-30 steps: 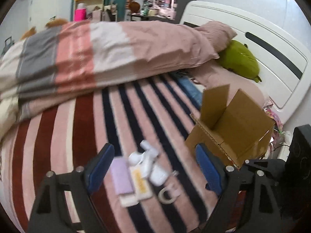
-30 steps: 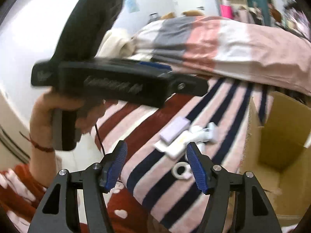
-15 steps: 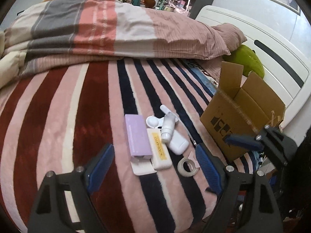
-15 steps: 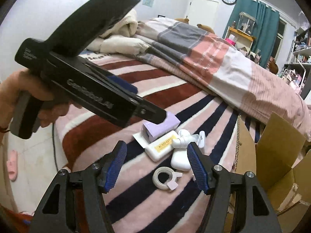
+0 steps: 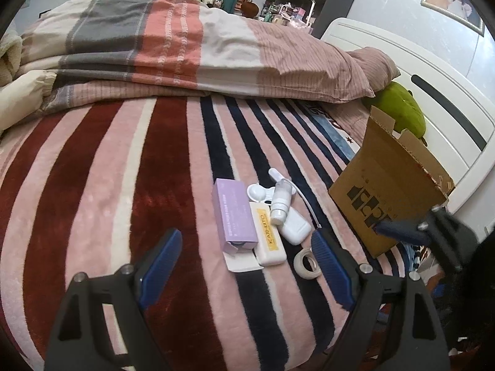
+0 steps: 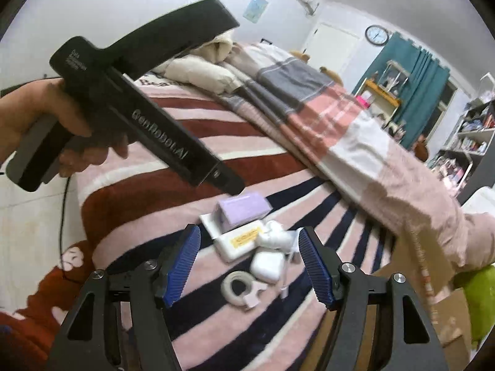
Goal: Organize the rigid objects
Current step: 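Grasp the white tape roll with the right gripper, then lower the tape roll into the cardboard box and release it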
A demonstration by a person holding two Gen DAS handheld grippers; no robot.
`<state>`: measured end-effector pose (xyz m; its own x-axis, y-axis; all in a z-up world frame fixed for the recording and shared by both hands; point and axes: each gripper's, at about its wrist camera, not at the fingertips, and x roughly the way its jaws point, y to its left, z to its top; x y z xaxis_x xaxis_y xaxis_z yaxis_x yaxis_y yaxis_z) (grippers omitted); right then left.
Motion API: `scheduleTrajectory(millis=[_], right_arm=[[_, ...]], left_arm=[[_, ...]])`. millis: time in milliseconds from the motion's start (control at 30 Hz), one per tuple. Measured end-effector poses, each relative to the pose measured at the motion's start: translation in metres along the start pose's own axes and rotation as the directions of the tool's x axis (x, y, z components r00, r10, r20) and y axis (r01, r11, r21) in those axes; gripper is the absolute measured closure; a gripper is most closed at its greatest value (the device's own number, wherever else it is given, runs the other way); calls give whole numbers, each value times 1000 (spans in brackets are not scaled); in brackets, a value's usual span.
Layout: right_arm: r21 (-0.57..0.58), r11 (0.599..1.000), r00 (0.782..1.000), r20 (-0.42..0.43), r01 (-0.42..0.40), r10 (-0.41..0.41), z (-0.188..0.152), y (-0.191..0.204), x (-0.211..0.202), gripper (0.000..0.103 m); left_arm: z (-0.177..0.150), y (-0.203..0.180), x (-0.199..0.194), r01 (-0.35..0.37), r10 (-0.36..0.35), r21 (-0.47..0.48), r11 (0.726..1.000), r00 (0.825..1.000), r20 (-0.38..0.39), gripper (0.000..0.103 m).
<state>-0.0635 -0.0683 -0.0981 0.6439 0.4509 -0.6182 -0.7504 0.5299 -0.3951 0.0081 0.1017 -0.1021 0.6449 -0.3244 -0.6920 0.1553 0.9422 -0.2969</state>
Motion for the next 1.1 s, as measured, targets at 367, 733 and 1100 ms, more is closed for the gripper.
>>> scheduleTrajectory(millis=[367,733,1100], right_arm=[[286,955,961,-236,-76,147,-53,-29,86,44],[321,932,976,-72,-171,204,-22,-44,39,67],[311,935,981,138,-172,135,30,-109,-46,67]], left_arm=[[-10,0,3,-2,2,-1,1000,1000,-24,19],[12,-35,-10,183,-182,48,982,983,-30,20],[84,-126,-16,366,-359,173,914,931,-74,75]])
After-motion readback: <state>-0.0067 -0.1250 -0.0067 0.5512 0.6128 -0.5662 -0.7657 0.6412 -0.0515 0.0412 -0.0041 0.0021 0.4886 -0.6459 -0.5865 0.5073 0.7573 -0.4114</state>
